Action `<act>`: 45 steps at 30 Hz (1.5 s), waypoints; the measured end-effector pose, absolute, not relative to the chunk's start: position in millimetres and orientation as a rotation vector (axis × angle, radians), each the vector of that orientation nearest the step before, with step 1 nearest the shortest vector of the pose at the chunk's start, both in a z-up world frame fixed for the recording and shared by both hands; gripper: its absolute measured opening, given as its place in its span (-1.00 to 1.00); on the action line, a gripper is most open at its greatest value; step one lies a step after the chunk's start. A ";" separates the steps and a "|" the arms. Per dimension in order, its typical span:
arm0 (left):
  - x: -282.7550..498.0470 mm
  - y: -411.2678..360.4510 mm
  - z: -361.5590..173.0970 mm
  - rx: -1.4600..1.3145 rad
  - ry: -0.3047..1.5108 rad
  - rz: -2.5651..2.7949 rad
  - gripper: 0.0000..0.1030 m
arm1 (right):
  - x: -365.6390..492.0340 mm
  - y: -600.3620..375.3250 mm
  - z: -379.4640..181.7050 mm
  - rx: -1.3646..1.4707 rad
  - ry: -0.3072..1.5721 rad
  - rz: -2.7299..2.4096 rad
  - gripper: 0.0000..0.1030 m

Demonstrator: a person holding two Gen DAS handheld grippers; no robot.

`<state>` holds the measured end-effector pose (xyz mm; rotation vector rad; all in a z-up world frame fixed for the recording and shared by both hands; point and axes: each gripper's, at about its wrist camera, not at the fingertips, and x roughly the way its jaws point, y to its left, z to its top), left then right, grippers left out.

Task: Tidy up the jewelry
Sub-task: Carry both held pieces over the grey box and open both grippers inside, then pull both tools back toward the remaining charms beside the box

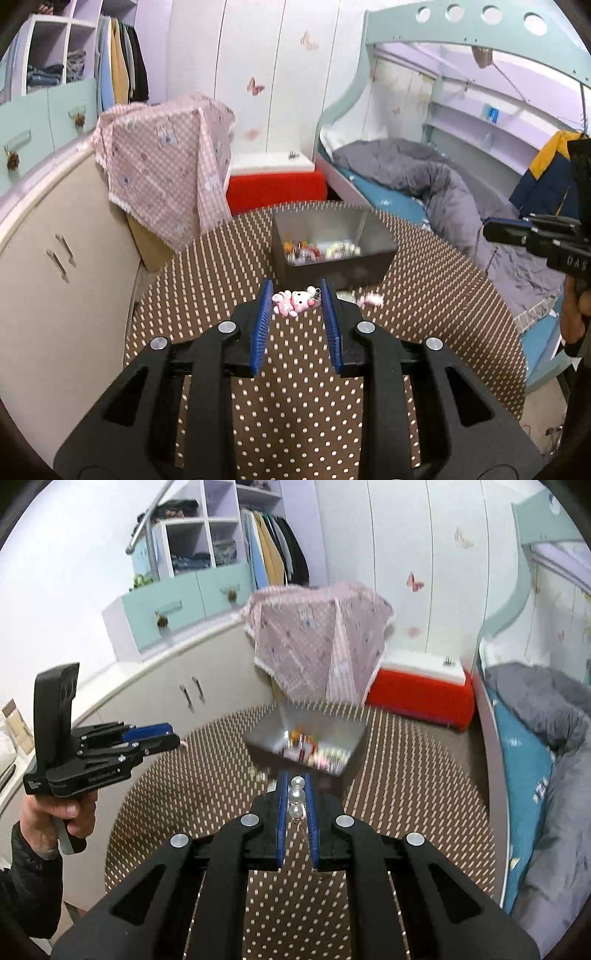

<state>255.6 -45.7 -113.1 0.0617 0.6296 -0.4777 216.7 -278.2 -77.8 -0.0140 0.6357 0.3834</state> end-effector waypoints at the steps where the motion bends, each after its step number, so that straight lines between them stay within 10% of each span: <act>1: 257.4 -46.6 -106.2 0.060 0.618 -0.478 -0.49 | 218.7 -278.7 -68.1 -0.021 0.619 0.379 -0.85; 14: 304.4 -72.1 -43.6 0.058 0.573 -0.512 -0.49 | 275.4 -276.5 10.0 -0.012 0.529 0.407 -0.85; 32: 369.8 -111.6 -59.5 0.097 0.712 -0.528 -0.45 | 351.0 -278.0 -19.0 0.068 0.671 0.447 -0.84; 34: 373.8 -114.1 -64.4 0.109 0.733 -0.515 0.13 | 355.3 -276.8 -25.3 0.078 0.690 0.445 -0.81; 35: 374.9 -112.9 -63.9 0.110 0.721 -0.492 0.65 | 356.9 -277.3 -28.0 0.090 0.701 0.447 -0.73; 36: 373.3 -111.6 -62.5 0.110 0.700 -0.472 0.73 | 358.3 -278.1 -29.9 0.101 0.706 0.447 -0.65; 38: 370.0 -107.4 -59.7 0.102 0.686 -0.467 0.73 | 359.7 -283.7 -30.2 0.119 0.700 0.417 0.34; 40: 367.4 -101.9 -56.7 0.090 0.675 -0.449 0.74 | 354.7 -291.1 -28.5 0.130 0.666 0.362 0.83; 45: 349.7 -79.9 -43.1 0.050 0.602 -0.371 0.81 | 339.6 -308.1 -22.9 0.173 0.623 0.298 0.84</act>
